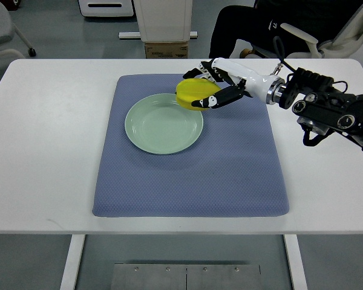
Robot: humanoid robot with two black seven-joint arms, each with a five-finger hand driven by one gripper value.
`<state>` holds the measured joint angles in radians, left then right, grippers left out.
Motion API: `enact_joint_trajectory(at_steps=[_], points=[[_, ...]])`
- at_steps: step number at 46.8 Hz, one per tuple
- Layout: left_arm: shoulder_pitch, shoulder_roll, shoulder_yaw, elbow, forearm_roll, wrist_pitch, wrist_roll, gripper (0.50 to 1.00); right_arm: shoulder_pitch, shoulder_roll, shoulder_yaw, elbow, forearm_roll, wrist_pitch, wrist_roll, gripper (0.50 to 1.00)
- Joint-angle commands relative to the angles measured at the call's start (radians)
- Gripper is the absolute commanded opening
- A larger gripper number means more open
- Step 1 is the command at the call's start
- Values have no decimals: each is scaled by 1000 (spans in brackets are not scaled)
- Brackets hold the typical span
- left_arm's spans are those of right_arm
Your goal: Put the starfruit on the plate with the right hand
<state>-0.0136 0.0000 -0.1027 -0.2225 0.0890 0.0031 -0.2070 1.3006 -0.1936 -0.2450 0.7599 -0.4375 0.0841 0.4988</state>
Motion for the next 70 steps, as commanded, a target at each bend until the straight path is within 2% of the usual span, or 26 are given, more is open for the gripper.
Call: enact_joint_trajectory(at_steps=[1, 11, 18, 22, 23, 26, 27, 39, 46, 57, 62, 70], points=[[0, 0, 0, 0, 0, 0, 0, 1000, -14, 60, 0, -56, 0, 0, 0, 500], [0, 0, 0, 0, 0, 0, 0, 1000, -47, 184, 0, -174, 16, 0, 0, 500], [0, 0, 0, 0, 0, 0, 0, 1000, -66, 194, 0, -200, 43, 0, -2, 500], [0, 0, 0, 0, 0, 0, 0, 1000, -75, 194, 1, -200, 43, 0, -6, 629], [0, 0, 0, 0, 0, 0, 0, 1000, -78, 194, 1, -200, 46, 0, -9, 675], [0, 0, 0, 0, 0, 0, 0, 1000, -87, 194, 15, -200, 60, -3, -11, 938], [0, 0, 0, 0, 0, 0, 0, 1000, -90, 194, 21, -200, 68, -3, -11, 993], [0, 0, 0, 0, 0, 0, 0, 1000, -99, 194, 87, -195, 88, -21, -17, 995], [0, 0, 0, 0, 0, 0, 0, 1000, -125, 194, 214, -191, 144, -63, -17, 998], [0, 0, 0, 0, 0, 0, 0, 1000, -176, 194, 415, -191, 174, -61, -29, 1000], [0, 0, 0, 0, 0, 0, 0, 1000, -178, 194, 477, -197, 175, -63, -66, 1000], [0, 0, 0, 0, 0, 0, 0, 1000, -224, 191, 598, -198, 249, -58, -169, 1000]])
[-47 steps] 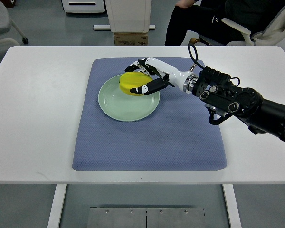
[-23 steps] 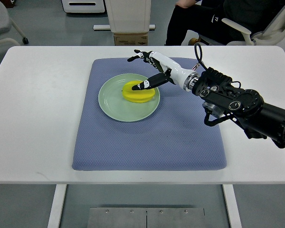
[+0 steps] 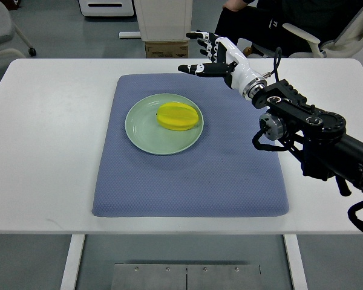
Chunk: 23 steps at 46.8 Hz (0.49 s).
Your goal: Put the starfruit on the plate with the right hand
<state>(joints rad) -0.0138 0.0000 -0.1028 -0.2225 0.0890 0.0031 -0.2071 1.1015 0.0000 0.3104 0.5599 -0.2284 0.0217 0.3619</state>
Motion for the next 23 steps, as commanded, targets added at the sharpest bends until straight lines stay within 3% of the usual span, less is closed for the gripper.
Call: enact_joint_trajectory(at_steps=[1, 5, 12, 23], points=[[0, 0, 0, 0, 0, 0, 0, 1000, -37, -15, 53, 3, 59, 10, -46, 1000], [0, 0, 0, 0, 0, 0, 0, 1000, -78, -51, 90, 5, 153, 14, -98, 1000], [0, 0, 0, 0, 0, 0, 0, 1000, -173, -54, 165, 1, 247, 12, -97, 1000], [0, 0, 0, 0, 0, 0, 0, 1000, -249, -54, 299, 5, 251, 21, -23, 1000]])
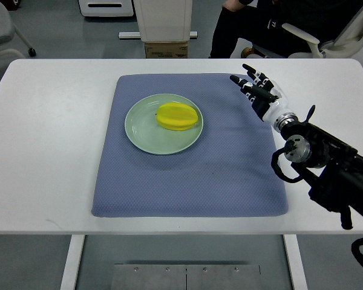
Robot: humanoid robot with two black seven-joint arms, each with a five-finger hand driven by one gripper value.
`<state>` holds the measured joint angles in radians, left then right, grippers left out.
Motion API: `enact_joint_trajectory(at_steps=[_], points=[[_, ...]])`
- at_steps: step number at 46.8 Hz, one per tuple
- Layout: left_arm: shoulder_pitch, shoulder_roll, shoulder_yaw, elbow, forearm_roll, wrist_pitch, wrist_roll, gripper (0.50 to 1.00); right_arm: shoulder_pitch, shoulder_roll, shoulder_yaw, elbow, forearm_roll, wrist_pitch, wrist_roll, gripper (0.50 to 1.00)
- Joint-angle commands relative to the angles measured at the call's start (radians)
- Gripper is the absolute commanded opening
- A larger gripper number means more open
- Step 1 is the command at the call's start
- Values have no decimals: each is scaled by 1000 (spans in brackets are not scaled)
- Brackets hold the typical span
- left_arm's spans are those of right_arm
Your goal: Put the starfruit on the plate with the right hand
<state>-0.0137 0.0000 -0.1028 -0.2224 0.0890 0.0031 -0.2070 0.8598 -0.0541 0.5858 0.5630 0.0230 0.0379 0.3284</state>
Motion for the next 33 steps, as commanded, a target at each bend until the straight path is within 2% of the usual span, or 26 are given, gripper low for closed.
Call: enact_joint_trajectory(at_steps=[1, 9, 33], points=[[0, 0, 0, -2, 0, 0, 0, 1000, -7, 0, 31, 1, 0, 10, 11, 1000], [0, 0, 0, 0, 0, 0, 0, 1000, -21, -1, 46, 0, 2, 77, 11, 1000], [0, 0, 0, 0, 0, 0, 0, 1000, -70, -18, 167, -8, 3, 80, 17, 1000]])
